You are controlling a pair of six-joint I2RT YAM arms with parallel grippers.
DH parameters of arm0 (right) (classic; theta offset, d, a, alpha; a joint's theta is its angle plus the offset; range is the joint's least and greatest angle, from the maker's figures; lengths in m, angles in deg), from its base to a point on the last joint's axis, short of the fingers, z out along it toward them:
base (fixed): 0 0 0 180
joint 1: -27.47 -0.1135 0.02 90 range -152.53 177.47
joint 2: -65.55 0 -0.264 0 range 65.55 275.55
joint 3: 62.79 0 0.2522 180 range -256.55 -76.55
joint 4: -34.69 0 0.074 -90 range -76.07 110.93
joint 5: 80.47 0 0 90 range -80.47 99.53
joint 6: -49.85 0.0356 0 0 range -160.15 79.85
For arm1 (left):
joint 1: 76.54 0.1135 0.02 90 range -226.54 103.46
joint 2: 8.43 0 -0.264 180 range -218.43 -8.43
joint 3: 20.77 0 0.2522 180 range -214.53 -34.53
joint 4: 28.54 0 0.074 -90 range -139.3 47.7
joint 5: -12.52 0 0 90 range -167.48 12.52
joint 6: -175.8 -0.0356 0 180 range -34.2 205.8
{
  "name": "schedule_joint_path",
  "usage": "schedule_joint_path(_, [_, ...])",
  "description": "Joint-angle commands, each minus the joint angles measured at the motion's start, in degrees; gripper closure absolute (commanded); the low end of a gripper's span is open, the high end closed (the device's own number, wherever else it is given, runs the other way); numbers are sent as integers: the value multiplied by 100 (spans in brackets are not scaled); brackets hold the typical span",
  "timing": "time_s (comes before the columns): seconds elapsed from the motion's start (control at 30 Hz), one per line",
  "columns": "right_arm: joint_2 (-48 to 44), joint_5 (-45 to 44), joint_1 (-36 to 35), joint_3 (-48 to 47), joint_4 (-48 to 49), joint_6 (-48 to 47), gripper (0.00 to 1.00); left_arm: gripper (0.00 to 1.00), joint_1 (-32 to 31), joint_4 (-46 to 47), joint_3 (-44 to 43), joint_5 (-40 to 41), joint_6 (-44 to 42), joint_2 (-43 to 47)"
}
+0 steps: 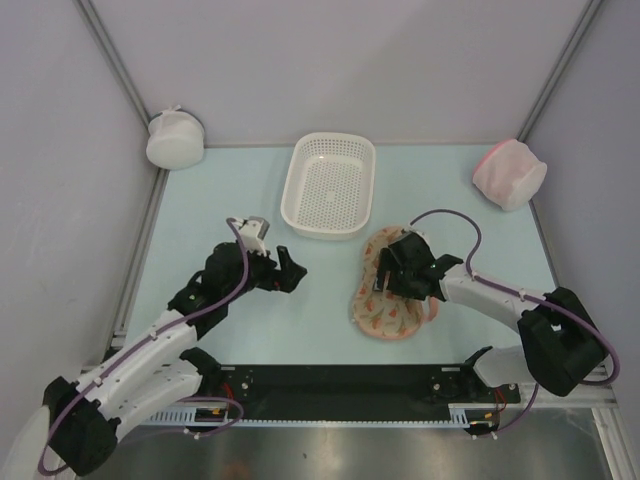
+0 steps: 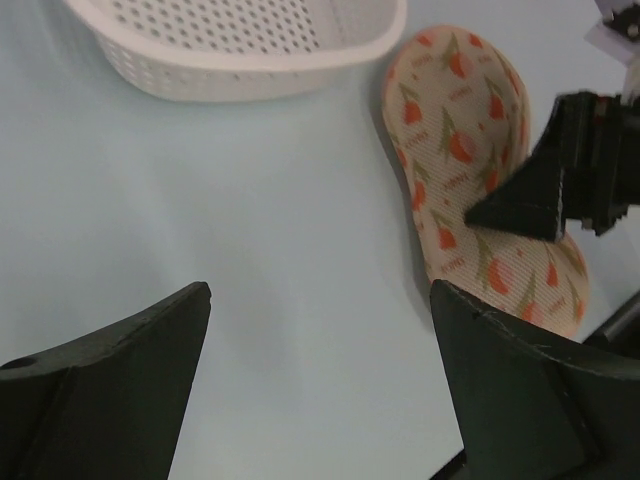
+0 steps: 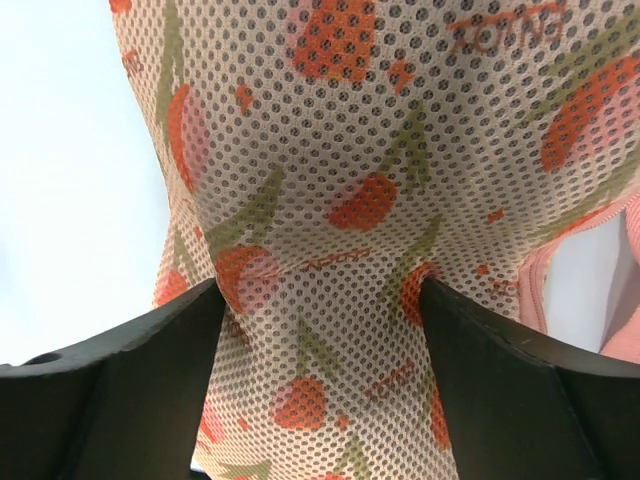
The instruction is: Unzip the laundry bag and remove the bra
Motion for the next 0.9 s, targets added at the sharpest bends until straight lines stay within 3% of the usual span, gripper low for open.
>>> schedule_joint_path(0.0, [254, -386, -16, -404, 452, -468, 19, 4, -561, 1014, 259, -429, 545, -266])
schedule_joint_path(0.17, [430, -421, 11, -466, 909, -1223, 24, 3, -949, 1752, 311, -745, 746, -908])
schedule_joint_path(0.47, [387, -334, 239, -624, 1244, -2375, 20, 5, -1064, 3292, 242, -1677, 1177, -2427])
schedule_joint_path(0.63, [159, -334, 406, -730, 981, -2385, 8, 7, -1230, 3705, -65, -1853, 1406, -3184])
schedule_joint_path(0.87, [-526, -439, 485, -712, 296, -1876, 5, 14, -1424, 3776, -294, -1765, 1705, -3940])
